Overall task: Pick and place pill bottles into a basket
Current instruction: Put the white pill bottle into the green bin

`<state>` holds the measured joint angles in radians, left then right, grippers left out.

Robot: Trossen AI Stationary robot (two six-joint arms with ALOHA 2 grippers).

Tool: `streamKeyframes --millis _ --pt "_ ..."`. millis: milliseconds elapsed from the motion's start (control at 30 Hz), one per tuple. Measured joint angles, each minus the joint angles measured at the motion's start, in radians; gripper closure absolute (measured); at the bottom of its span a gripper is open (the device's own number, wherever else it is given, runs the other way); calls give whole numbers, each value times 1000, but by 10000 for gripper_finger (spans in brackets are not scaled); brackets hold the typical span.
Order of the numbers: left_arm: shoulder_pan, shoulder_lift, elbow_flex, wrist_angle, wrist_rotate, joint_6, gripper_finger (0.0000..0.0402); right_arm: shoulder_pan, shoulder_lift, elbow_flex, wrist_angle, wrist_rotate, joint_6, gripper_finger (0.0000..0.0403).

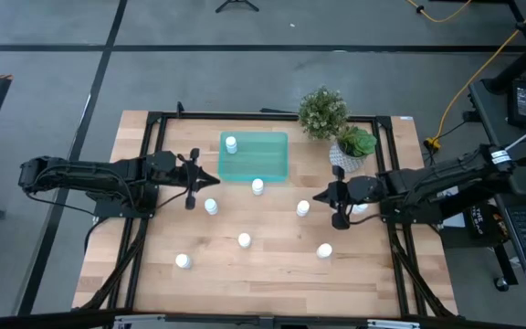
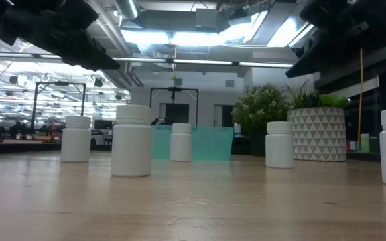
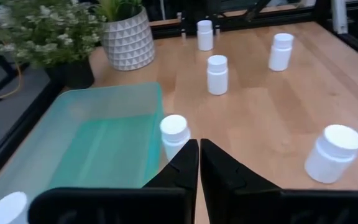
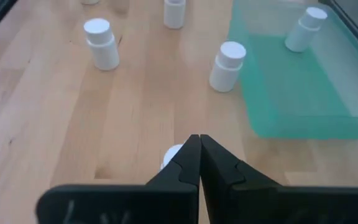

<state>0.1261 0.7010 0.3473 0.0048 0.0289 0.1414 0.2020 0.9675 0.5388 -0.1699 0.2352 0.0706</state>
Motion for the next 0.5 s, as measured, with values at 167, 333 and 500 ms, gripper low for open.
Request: streamKeyframes --millis 167,333,500 --pt "0 0 0 0 -6 -23 392 0 56 50 -118 0 19 393" --pt "0 0 0 0 -7 -23 389 0 94 53 -140 0 64 389" --pt "0 0 0 3 -7 -25 394 0 94 53 -142 0 68 354"
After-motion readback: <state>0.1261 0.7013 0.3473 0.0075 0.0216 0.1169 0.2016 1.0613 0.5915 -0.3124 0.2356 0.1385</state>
